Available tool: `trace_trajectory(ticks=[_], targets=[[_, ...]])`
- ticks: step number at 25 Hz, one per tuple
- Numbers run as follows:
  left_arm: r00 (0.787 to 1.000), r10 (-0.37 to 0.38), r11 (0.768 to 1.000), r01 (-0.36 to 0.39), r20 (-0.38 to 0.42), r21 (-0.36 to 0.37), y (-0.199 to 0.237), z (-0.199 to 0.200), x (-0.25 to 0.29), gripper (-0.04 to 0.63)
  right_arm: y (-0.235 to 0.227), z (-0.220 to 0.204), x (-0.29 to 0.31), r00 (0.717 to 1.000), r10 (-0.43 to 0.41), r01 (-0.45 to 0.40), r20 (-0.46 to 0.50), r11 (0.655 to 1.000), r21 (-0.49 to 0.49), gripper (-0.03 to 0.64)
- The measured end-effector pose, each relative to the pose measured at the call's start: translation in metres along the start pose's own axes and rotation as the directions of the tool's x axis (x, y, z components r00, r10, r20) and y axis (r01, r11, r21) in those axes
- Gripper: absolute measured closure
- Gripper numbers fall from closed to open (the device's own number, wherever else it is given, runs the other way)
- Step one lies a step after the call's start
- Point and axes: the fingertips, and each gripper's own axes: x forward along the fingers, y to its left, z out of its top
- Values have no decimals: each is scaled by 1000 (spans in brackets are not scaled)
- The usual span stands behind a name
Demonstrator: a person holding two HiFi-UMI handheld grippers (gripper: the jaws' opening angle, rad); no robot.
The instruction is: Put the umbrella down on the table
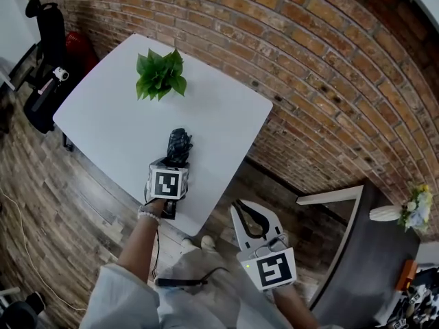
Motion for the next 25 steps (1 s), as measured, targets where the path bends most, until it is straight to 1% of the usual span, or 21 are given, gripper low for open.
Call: trace_trajectory(ticks=[3,6,8,13,15,18,22,25], targets=[[998,-32,999,32,62,13,-3,8,-20,310,0,2,0,1000,-7,7,0,1000,3,563],[990,-84,996,86,114,-17,-8,13,-44,314,2,3,0,1000,-6,6,-2,1000,-12,563],[982,-108,993,114,153,-29,-9,17,-61,332,3,6,1,1000,-4,4,6,1000,-10,563],[959,-68,998,70,275,5,-5,31,-107,489,11,18,4,999,17,-16,35,999,-36,563],[946,-69,997,71,317,7,-7,36,-126,525,16,25,4,998,27,-25,51,999,-40,563],[919,-63,998,60,389,18,-12,44,-157,556,22,35,2,996,36,-33,79,999,-37,563],[876,-47,998,25,479,51,-18,52,-199,569,27,49,-3,993,46,-40,111,998,-51,563],[847,-56,997,23,528,70,-23,54,-228,572,31,59,-5,989,53,-45,138,997,-56,563]])
